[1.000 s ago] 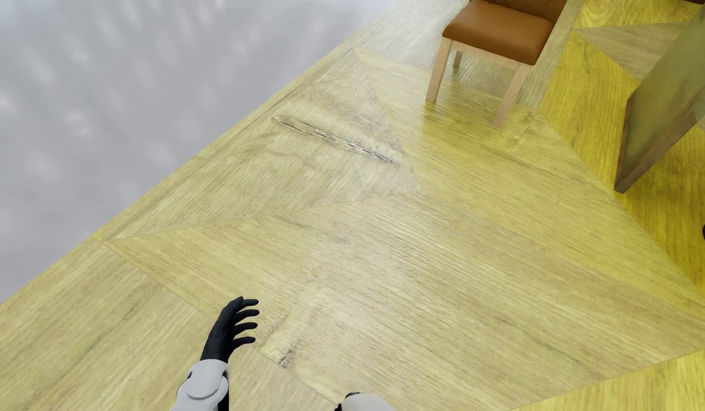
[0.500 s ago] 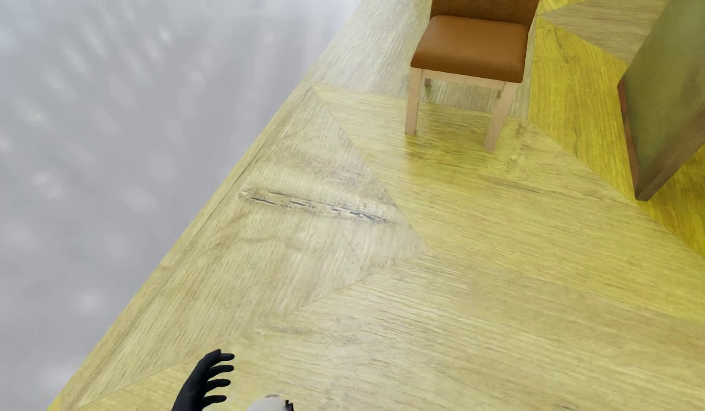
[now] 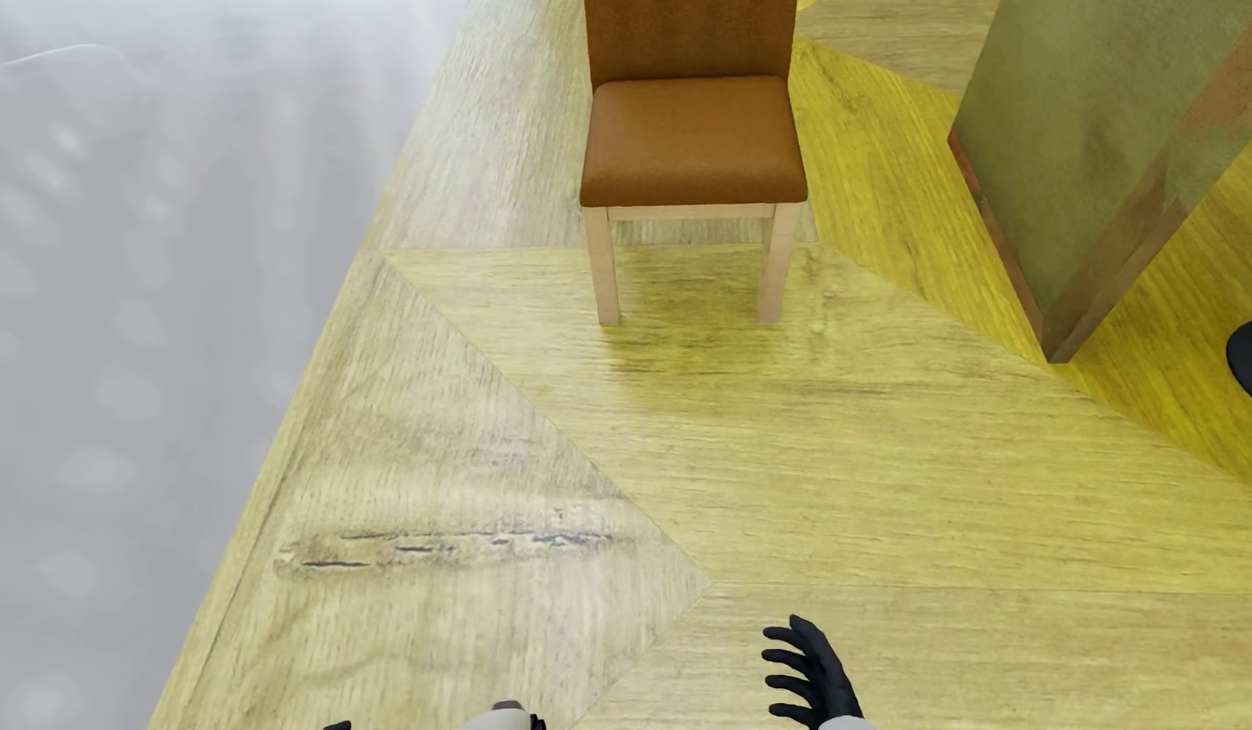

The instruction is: Walk towards the chair

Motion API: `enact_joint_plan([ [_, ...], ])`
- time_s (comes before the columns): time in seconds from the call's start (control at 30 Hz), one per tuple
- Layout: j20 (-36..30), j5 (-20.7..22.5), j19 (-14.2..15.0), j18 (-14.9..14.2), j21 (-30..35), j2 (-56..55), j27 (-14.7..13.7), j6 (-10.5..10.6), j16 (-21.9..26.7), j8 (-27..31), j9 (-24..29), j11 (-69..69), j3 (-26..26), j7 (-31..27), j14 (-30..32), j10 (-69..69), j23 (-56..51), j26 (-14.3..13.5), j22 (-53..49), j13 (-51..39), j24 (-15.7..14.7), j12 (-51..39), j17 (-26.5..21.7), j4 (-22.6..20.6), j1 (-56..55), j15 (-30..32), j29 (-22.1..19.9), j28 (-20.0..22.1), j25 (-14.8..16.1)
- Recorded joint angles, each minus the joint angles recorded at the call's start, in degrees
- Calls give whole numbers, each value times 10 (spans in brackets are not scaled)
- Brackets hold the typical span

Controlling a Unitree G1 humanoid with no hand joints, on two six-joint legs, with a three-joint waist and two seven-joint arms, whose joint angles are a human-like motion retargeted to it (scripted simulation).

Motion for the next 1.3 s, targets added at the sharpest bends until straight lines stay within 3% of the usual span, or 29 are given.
enact_joint_plan([
  [0.03, -2, -19, -14, 58, -9, -40, -13, -21, 11, -13, 8, 88, -16, 24, -23, -8, 22, 15, -8, -3, -20, -19, 2, -1, 31, 75, 28, 22, 1],
  [0.07, 8, -33, -17, 33, -22, -88, -20, -43, 20, -35, 13, 136, -42, 36, -37, -28, 38, 21, -17, 25, -43, -59, -17, 1, 63, 120, 66, 52, 1],
  [0.1, 3, -44, -9, 33, -38, -127, -9, -63, 19, -54, 18, 135, -80, 51, -51, -52, 17, 18, -39, 58, -65, -92, -24, 8, 104, 103, 86, 85, -5],
  [0.17, -39, -60, -5, 23, -54, -168, 23, -92, -33, -67, 8, 20, -132, 72, -72, -42, -15, 8, -87, 114, -95, -153, -29, 26, 155, 60, 83, 131, -37],
  [0.2, -57, -69, 15, 13, -15, -148, 26, -103, -63, -52, -4, -56, -128, 38, -36, 47, 54, -20, -43, 123, -95, -183, -27, 15, 126, 82, 62, 128, -55],
  [0.23, -70, -57, 11, 6, 37, -123, 39, -96, -76, -61, 7, -48, -109, -1, -11, 85, 97, -35, -27, 109, -88, -183, -19, 14, 100, 63, 45, 111, -70],
  [0.27, -64, -49, 1, 6, 56, -120, 68, -81, -54, -73, 28, -7, -72, -15, -17, 57, 61, -34, -32, 107, -74, -165, -39, 17, 69, 73, 37, 80, -93],
  [0.33, -5, -46, 53, 32, -5, -178, 96, -59, -18, -63, 53, 146, -28, 0, -6, -21, -11, -19, 7, 69, -28, -111, -21, 20, 56, 228, 24, 31, -133],
  [0.37, 0, -39, 78, 23, -1, -189, 91, -58, -4, -47, 50, 171, -9, 2, 2, -14, -24, 14, -23, 54, -3, -79, -11, 18, 64, 291, 23, 22, -148],
  [0.4, 11, -43, 37, 3, -23, -179, 69, -59, -5, -39, 46, 119, 15, 2, 26, 14, -25, 41, -46, 55, 16, -63, -10, 14, 66, 229, 35, 19, -155],
  [0.43, 7, -59, -39, -10, -29, -170, 41, -65, -16, -33, 38, 18, 32, 8, 68, 62, -16, 66, -54, 58, 32, -65, -19, 6, 52, 156, 47, 21, -165],
  [0.47, 7, -69, 21, -15, 1, -144, 8, -57, -49, -36, 22, -68, 44, 10, 135, 142, 26, 76, -35, 57, 41, -75, -40, 9, 12, 111, 52, 28, -176],
  [0.53, -10, -55, 18, -3, 6, -108, -35, -22, -42, -36, 18, -75, 47, -16, 21, 97, 23, 60, -54, 39, 9, -73, -35, -8, -5, 96, 48, 30, -151],
  [0.57, 10, -50, 19, 8, 8, -104, -55, -4, -34, -36, 19, -51, 48, -18, 5, 44, -2, 24, -34, 49, -19, -81, -23, -14, -6, 100, 43, 28, -127],
  [0.6, 11, -42, 29, 24, 12, -119, -69, 19, -18, -49, 19, 1, 36, 1, 29, -32, -35, -6, -31, 66, -41, -85, -20, 5, -1, 123, 47, 27, -103],
  [0.63, 11, -34, 29, 42, -4, -148, -80, 22, 0, -45, 14, 69, 19, 13, 124, -98, -46, -42, -9, 76, -56, -86, -12, 15, 18, 154, 61, 29, -82],
  [0.67, -10, -37, 43, 39, -1, -151, -81, 7, 3, -35, 5, 75, 7, 19, 118, -96, -21, -51, -31, 74, -67, -82, -25, 11, 23, 149, 78, 43, -68],
  [0.7, -18, -46, 59, 37, -11, -115, -69, -11, -21, -25, -12, 6, 9, 19, 114, -99, 13, -47, -52, 79, -70, -84, -35, 3, 23, 75, 91, 57, -63],
  [0.73, -25, -50, 26, 33, -22, -85, -46, -20, -45, -30, -20, -38, 13, 9, 94, -89, 34, -39, -55, 83, -69, -91, -48, -8, 23, 42, 98, 68, -64],
  [0.8, -19, -40, 26, 24, -32, -62, 16, -23, -37, -31, -24, -67, 35, -8, -16, 6, 23, -20, -64, 82, -51, -64, -40, -18, 13, 50, 73, 62, -75],
  [0.83, -3, -36, 28, 19, -20, -52, 33, -22, -37, -30, -23, -78, 44, -7, -44, 27, 18, -4, -52, 85, -40, -60, -34, -13, 15, 52, 54, 50, -76],
  [0.87, 5, -32, 34, 11, -20, -57, 43, -18, -33, -34, -24, -76, 38, -8, -27, -33, -4, 11, -31, 82, -30, -62, -28, 4, 26, 51, 45, 36, -75],
  [0.9, -5, -33, 24, 14, -20, -75, 43, -32, -6, -30, -15, -48, 26, -6, 62, -60, -22, 15, -17, 67, -29, -57, -10, 1, 31, 57, 45, 29, -69],
  [0.93, -11, -41, 23, 46, -5, -85, 32, -51, -1, -31, -12, -59, 24, -1, 71, -73, -10, 28, -37, 59, -35, -55, -12, -5, 29, 60, 51, 30, -57],
  [1.0, -10, -46, 35, 16, -21, -68, 16, -64, -39, -36, -4, -105, 34, -3, 73, -106, 17, 35, -51, 68, -60, -65, -37, -7, 41, 80, 65, 41, -28],
  [1.07, -1, -37, 35, 17, -25, -57, 16, -66, -45, -35, -6, -143, 44, -7, 27, -107, 19, 16, -46, 74, -76, -59, -28, 0, 41, 99, 58, 35, -14],
  [1.13, -15, -37, 38, 42, -22, -63, 11, -66, -20, -31, -6, -134, 38, -5, 93, -128, 11, -3, -35, 53, -81, -52, -22, -3, 47, 94, 56, 13, -21],
  [1.17, -10, -38, 40, 47, -12, -61, 3, -65, -26, -27, -2, -132, 39, -1, 93, -127, 22, -5, -43, 32, -82, -48, -20, -4, 50, 93, 55, 5, -30],
  [1.3, -17, -51, 42, 47, -16, -58, -16, -59, -27, -29, 0, -130, 44, -1, 96, -139, 23, 15, -60, 41, -61, -52, -28, -17, 57, 89, 41, -4, -59],
])
